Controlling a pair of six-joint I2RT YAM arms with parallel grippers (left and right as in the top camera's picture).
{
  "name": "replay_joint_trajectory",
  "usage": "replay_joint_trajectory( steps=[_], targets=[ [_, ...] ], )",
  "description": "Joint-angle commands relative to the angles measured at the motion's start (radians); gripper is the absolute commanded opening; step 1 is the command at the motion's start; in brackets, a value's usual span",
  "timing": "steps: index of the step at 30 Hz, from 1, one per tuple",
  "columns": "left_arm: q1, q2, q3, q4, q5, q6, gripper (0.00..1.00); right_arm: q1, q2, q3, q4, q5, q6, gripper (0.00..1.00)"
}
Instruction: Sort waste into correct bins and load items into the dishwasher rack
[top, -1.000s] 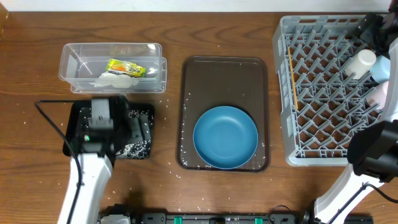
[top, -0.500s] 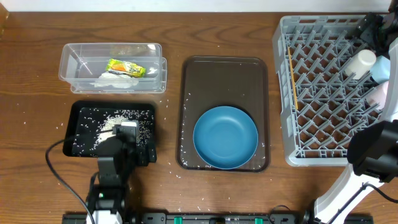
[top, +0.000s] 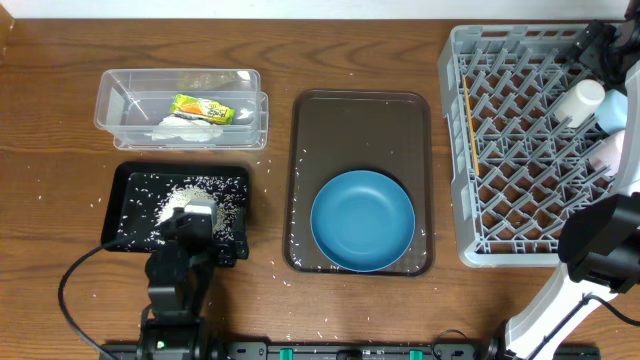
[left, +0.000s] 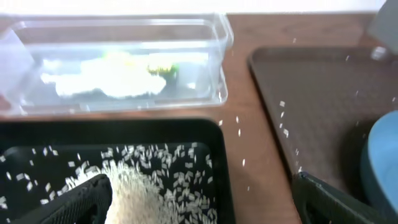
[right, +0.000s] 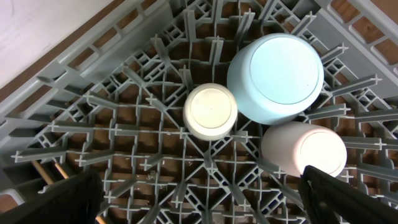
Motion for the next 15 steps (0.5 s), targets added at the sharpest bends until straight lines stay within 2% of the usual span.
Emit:
replay_joint_trajectory(
  steps=[1, 9, 15],
  targets=[
    [-0.003, -0.06, -0.047, 0.005, 0.009, 0.022, 0.94, 0.003, -0.004, 0.008, 0.0, 0.008, 0.013, 0.99],
    [-0.003, -0.161, -0.133, 0.063, 0.004, 0.023, 0.95, 0.003, -0.004, 0.008, 0.0, 0.008, 0.013, 0.99],
    [-0.003, -0.23, -0.133, 0.022, -0.016, 0.04, 0.95, 0.003, -0.004, 0.008, 0.0, 0.008, 0.013, 0.99]
  ],
)
